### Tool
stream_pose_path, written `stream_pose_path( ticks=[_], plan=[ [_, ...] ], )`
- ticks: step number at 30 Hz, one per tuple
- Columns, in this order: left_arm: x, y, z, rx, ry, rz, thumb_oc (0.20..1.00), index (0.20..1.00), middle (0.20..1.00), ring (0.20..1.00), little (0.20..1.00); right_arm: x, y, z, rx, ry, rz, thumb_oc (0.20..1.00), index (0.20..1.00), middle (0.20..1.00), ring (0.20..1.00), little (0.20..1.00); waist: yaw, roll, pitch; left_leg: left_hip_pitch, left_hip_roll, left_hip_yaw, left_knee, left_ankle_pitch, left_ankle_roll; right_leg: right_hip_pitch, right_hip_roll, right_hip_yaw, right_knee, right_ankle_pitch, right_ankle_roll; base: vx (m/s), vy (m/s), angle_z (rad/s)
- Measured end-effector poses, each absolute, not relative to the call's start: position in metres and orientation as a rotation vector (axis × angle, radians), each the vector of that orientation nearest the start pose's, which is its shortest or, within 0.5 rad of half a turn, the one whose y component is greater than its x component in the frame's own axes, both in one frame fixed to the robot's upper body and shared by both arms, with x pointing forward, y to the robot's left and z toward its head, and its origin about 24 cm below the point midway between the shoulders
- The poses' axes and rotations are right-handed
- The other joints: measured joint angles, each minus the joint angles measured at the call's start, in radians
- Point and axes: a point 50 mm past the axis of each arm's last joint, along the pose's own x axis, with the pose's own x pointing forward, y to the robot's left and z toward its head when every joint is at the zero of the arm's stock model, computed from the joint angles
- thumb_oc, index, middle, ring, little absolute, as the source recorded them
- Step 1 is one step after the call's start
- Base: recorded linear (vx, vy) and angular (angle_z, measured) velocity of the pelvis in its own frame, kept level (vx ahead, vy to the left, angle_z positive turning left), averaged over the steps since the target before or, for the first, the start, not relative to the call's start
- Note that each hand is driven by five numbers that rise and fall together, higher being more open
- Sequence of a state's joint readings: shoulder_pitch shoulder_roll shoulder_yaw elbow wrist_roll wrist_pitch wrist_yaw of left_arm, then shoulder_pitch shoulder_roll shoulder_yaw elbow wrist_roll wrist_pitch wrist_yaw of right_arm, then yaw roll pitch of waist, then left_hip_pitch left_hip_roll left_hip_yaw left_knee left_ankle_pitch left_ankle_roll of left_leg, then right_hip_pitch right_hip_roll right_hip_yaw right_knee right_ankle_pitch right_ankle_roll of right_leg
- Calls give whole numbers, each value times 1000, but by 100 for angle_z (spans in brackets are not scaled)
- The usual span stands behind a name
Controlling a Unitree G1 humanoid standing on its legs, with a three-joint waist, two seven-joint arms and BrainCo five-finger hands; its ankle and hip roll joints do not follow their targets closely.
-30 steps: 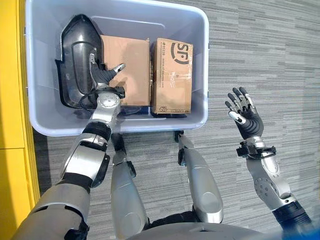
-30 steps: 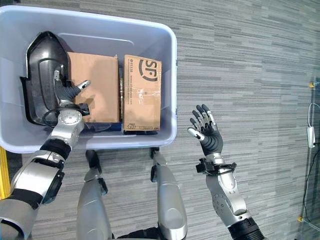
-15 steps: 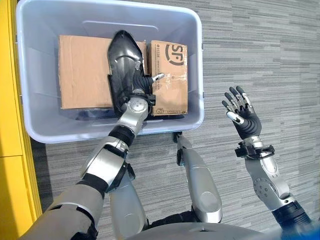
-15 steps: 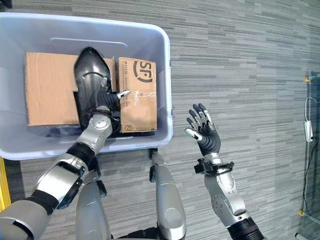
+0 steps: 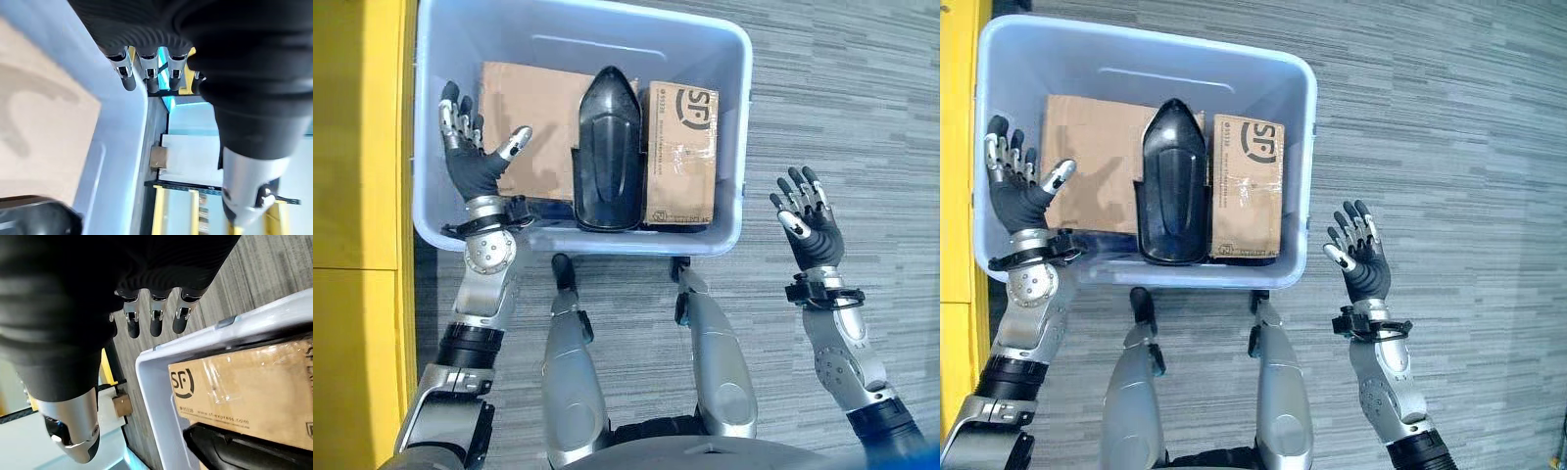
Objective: Move parts from the plastic box to the shelf.
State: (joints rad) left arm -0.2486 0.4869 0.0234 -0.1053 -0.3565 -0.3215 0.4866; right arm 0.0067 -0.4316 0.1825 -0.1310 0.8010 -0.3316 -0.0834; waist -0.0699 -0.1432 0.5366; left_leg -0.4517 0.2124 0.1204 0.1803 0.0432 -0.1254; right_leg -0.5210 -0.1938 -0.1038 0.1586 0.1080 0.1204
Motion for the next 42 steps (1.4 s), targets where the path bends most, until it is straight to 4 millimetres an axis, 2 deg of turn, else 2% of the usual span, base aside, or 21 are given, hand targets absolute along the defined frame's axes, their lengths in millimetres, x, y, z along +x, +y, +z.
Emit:
stream_pose_path(
  ticks=[3, 7, 12, 14, 17, 21, 29, 35, 39, 42],
  plan=[
    [256, 224, 196, -28, -781, 331, 1000, 1000, 1000, 1000, 1000, 245, -195, 100, 423, -319, 69, 1000, 1000, 1000, 1000, 1000, 11, 2, 1, 0, -4, -1, 0, 1, 4, 2, -5, -1, 1, 0, 0, -4, -10, 5],
    [266, 216, 192, 32, -774, 312, 1000, 1000, 1000, 1000, 1000, 245, -195, 100, 421, -321, 74, 1000, 1000, 1000, 1000, 1000, 6, 2, 1, -4, -5, -8, 0, -1, 11, 2, -6, -7, 4, -2, 3, -3, -8, 4],
    [288, 203, 168, 70, -648, 305, 1000, 1000, 1000, 1000, 1000, 245, -194, 101, 408, -323, 76, 1000, 1000, 1000, 1000, 1000, -3, 2, 1, -19, -6, -8, 0, 1, 12, -23, -7, -6, 20, -5, -1, 0, 0, 0],
    [298, 203, 146, 90, -535, 314, 1000, 1000, 1000, 1000, 1000, 245, -194, 101, 402, -324, 74, 1000, 1000, 1000, 1000, 1000, -17, 2, 1, -24, -6, -8, 0, 5, 12, -33, -7, -5, 27, -6, -5, 0, 0, 0],
    [303, 205, 122, 89, -416, 338, 1000, 1000, 1000, 1000, 1000, 245, -194, 100, 402, -322, 72, 1000, 1000, 1000, 1000, 1000, -31, 2, 1, -24, -4, -9, -2, 5, 12, -35, -4, -5, 29, -8, -6, -2, -2, -1],
    [300, 210, 102, 103, -329, 340, 1000, 1000, 1000, 1000, 1000, 244, -194, 99, 403, -316, 70, 1000, 1000, 1000, 1000, 1000, -33, 1, 1, -30, -2, -10, -3, 5, 13, -42, -3, -5, 31, -13, -2, 0, 0, 0],
    [294, 220, 87, 37, -262, 410, 1000, 1000, 1000, 1000, 1000, 244, -195, 99, 403, -313, 67, 1000, 1000, 1000, 1000, 1000, -31, 1, 1, -56, -2, -19, -3, 8, 13, -66, -1, -8, 33, -12, -3, 0, 0, 0],
    [294, 224, 85, 8, -242, 442, 1000, 1000, 1000, 1000, 1000, 244, -194, 98, 404, -306, 63, 1000, 1000, 1000, 1000, 1000, -29, -2, 0, -56, -1, -24, -3, 7, 13, -59, -2, -16, 34, -19, -3, 27, -1, 3],
    [305, 222, 79, 42, -201, 444, 1000, 1000, 1000, 1000, 1000, 244, -193, 97, 403, -299, 65, 1000, 1000, 1000, 1000, 1000, -28, -5, -2, -57, 0, -25, -4, 8, 14, -60, -1, -19, 42, -24, -4, 17, 6, 2],
    [319, 210, 82, 49, -183, 422, 1000, 1000, 1000, 1000, 1000, 244, -190, 96, 405, -287, 76, 1000, 1000, 1000, 1000, 1000, -45, -6, -3, -58, -1, -25, -2, 9, 13, -63, -2, -17, 48, -25, -3, 0, 0, 0]
  ],
)
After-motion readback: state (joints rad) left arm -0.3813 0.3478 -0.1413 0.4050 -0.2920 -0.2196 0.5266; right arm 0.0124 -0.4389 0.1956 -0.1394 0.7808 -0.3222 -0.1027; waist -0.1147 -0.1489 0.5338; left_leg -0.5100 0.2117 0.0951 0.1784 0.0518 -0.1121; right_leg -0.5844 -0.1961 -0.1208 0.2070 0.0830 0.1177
